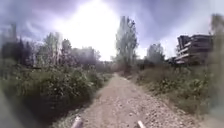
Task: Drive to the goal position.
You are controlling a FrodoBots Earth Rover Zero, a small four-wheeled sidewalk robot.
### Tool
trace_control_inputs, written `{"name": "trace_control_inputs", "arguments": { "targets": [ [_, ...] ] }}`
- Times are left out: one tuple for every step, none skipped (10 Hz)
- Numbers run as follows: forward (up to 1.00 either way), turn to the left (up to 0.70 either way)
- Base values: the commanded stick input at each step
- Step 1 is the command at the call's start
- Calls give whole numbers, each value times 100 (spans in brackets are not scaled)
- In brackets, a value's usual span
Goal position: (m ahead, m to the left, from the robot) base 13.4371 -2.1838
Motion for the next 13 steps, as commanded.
{"name": "trace_control_inputs", "arguments": {
  "targets": [
    [70, 0],
    [70, 0],
    [70, 0],
    [70, 0],
    [70, 0],
    [70, 0],
    [70, 0],
    [70, 0],
    [70, 0],
    [70, 0],
    [70, 0],
    [70, 0],
    [70, 0]
  ]
}}
